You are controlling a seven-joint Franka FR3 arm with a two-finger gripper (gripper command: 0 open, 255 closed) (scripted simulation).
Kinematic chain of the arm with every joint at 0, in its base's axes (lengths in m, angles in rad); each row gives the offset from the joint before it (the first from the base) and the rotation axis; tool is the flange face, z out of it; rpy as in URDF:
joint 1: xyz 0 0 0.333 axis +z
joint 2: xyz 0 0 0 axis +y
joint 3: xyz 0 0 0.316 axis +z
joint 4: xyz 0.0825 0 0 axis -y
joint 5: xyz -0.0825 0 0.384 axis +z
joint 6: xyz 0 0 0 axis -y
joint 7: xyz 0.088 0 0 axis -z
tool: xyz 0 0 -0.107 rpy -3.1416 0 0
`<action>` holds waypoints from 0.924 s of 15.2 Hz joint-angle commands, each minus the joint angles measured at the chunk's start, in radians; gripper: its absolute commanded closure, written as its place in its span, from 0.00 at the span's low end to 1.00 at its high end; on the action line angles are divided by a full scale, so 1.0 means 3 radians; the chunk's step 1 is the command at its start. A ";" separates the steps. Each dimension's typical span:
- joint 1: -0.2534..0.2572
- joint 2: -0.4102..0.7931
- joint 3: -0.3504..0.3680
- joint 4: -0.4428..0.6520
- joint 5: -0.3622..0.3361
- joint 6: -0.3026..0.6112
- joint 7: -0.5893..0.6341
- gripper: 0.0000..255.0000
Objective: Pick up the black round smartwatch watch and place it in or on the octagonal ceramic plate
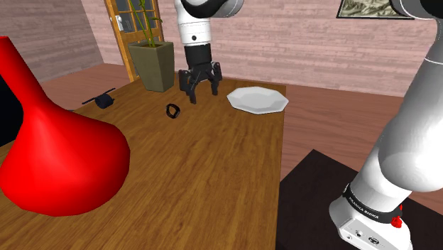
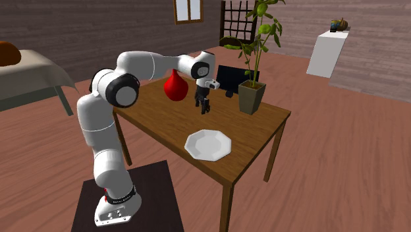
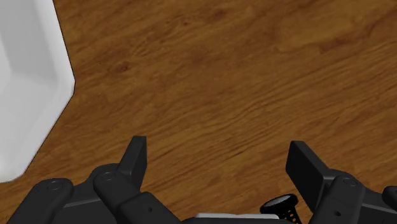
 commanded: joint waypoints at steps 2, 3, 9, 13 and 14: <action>0.0081 0.0402 0.0044 0.0426 -0.0075 -0.0014 0.0174 0.00; 0.0116 0.0542 0.0054 0.0588 -0.0104 -0.0034 0.0230 0.00; 0.0342 0.1303 0.0064 0.1572 -0.0260 -0.0236 0.0477 0.00; 0.0329 0.1263 0.0065 0.1333 -0.0250 -0.0036 0.0473 0.00; 0.0326 0.1256 0.0065 0.1278 -0.0248 0.0012 0.0472 0.00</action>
